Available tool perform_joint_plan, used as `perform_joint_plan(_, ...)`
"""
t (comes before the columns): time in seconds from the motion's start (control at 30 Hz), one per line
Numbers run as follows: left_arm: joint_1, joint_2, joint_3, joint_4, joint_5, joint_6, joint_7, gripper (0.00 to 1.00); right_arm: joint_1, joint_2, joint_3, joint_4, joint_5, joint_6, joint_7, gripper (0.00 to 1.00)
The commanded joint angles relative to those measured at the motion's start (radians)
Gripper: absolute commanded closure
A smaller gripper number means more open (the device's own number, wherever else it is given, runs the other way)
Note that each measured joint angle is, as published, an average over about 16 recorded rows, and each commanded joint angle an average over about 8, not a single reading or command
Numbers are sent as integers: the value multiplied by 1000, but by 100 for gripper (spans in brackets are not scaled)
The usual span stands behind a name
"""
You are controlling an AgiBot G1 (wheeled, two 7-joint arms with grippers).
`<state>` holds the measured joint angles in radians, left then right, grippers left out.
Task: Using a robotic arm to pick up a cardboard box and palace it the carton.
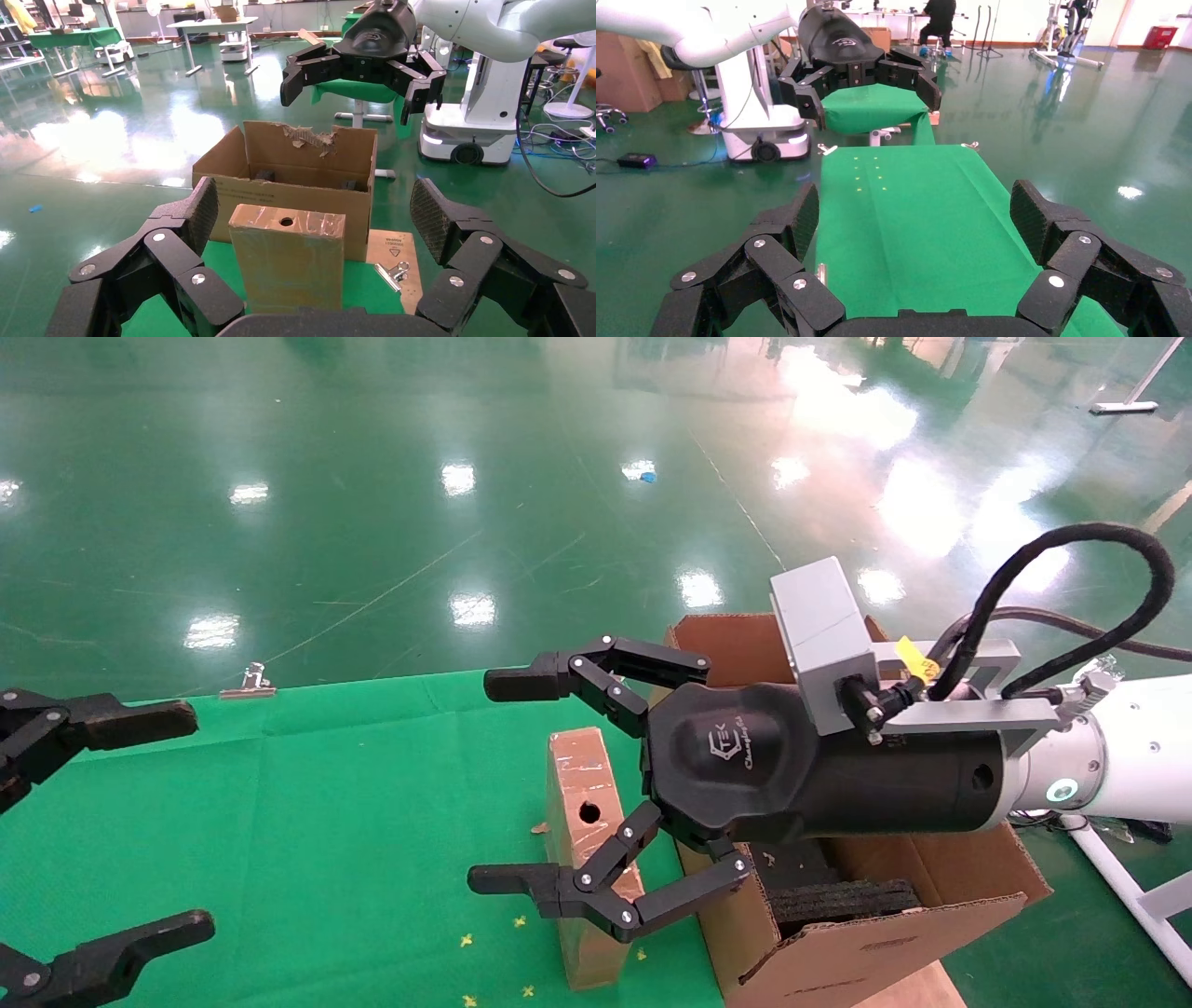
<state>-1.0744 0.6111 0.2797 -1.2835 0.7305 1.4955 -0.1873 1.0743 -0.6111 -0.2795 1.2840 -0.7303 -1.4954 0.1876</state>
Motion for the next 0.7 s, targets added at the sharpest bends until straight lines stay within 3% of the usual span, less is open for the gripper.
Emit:
perform_joint_plan(0.03, 0, 0, 0, 0, 0, 0, 0, 0, 0, 0, 0, 0, 0, 0, 0, 0)
perform_joint_plan(0.43, 0, 0, 0, 0, 0, 0, 0, 0, 2, 1, -8, 5, -17, 4, 5, 0)
perform_joint_plan(0.7, -1, 0, 1, 1, 0, 0, 1, 0, 78, -20, -100, 43, -192, 23, 96, 0)
